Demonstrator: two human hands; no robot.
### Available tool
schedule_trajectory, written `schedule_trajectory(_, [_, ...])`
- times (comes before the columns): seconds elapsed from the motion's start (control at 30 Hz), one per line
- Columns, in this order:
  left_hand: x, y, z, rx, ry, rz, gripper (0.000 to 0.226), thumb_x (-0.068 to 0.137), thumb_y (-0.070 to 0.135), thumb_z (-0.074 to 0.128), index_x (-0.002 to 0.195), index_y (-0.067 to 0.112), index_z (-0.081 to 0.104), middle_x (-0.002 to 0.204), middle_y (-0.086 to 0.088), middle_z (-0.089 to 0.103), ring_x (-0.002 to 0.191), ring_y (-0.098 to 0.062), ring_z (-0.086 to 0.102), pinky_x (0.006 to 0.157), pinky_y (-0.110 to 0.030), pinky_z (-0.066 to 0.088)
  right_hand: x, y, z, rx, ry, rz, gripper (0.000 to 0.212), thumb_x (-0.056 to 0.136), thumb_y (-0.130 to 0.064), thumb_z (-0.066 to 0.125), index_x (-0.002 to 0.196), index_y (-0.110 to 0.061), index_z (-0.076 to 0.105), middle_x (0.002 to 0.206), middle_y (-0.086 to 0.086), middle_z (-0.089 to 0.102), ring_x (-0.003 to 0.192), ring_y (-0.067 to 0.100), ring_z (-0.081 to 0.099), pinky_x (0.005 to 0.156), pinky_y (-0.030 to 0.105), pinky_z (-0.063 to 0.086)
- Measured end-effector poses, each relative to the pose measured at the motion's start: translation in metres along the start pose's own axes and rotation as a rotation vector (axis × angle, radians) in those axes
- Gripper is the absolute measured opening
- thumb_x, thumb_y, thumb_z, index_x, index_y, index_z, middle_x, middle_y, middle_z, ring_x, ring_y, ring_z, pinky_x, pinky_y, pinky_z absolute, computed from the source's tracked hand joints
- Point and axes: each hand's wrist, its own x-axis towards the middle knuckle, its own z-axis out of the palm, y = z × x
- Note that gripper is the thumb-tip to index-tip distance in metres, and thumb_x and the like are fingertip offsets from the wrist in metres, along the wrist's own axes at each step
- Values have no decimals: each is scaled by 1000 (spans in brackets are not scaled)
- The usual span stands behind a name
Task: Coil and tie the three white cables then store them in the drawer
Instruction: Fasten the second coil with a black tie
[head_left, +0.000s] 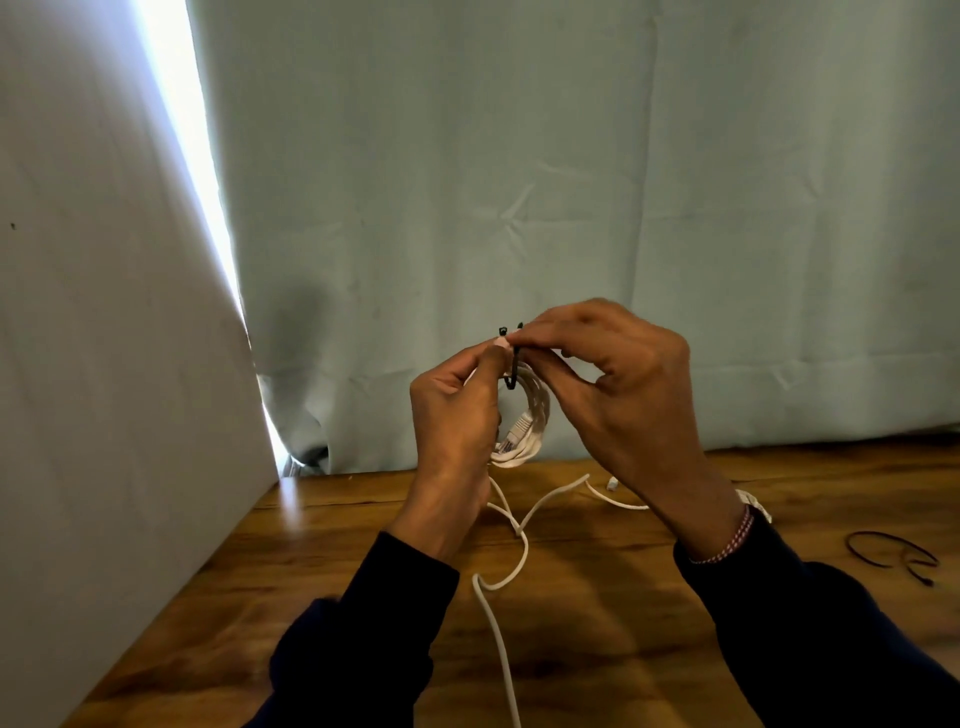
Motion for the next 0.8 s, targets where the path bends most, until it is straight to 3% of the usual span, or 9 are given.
schedule_trajectory(0.07, [-1,0,-1,8,-1,15,17,94,32,64,99,22,78,83,-17,57,54,-14,44,48,-21,40,-1,1,1,-78,66,-43,16,89,-11,75,104,-5,77,101,11,72,93,15,67,87,14,52])
schedule_trajectory(0.17, [-3,5,-1,26,-9,25,13,93,33,66,95,29,78,90,-27,56,55,-23,39,48,-35,45,-3,3,0,-112,99,-118,17,90,-7,73,105,-1,76,103,12,74,96,18,70,91,14,51])
schedule_trajectory(0.27, [-5,11,-1,13,3,48,12,93,32,67,85,36,76,90,-23,62,57,-19,49,51,-28,46,-3,4,-1,-86,95,-148,18,91,-9,71,106,0,75,103,11,76,97,18,71,93,17,53])
schedule_trajectory(0.37, [-9,17,0,-2,-24,64,13,93,29,66,87,35,76,87,-3,64,99,-50,59,89,-59,52,-5,5,1,-51,100,-121,18,90,-6,71,107,0,74,102,11,76,95,16,71,91,17,54])
schedule_trajectory(0.43, [-12,21,-1,-3,-53,77,13,94,28,66,88,35,75,87,5,62,107,-50,54,98,-62,46,-6,5,2,-8,102,-78,19,90,-4,71,108,0,74,102,10,76,94,14,71,88,18,56])
schedule_trajectory(0.53, [-13,23,-1,39,-56,108,19,94,27,66,81,37,75,65,-2,67,87,-34,60,88,-57,53,-5,4,3,86,116,20,18,91,-5,70,109,-4,73,101,3,74,91,10,72,84,18,58])
schedule_trajectory(0.63, [-11,21,-5,54,-66,159,25,93,26,67,73,38,76,50,11,61,48,-21,53,60,-29,48,-3,1,2,164,121,75,18,93,-7,68,110,-10,72,101,-7,70,92,3,71,81,18,58])
schedule_trajectory(0.7, [-11,21,-6,55,-86,168,26,93,25,67,72,40,75,50,13,60,45,-7,51,58,-21,41,-2,1,1,182,120,82,17,94,-10,67,111,-13,71,101,-9,69,91,2,71,80,17,58])
schedule_trajectory(0.8, [-12,20,-5,51,-96,174,27,93,27,67,72,42,74,52,14,61,60,-28,49,62,-24,42,-2,2,2,175,118,81,18,94,-12,66,111,-13,70,101,-9,69,91,3,71,80,15,57])
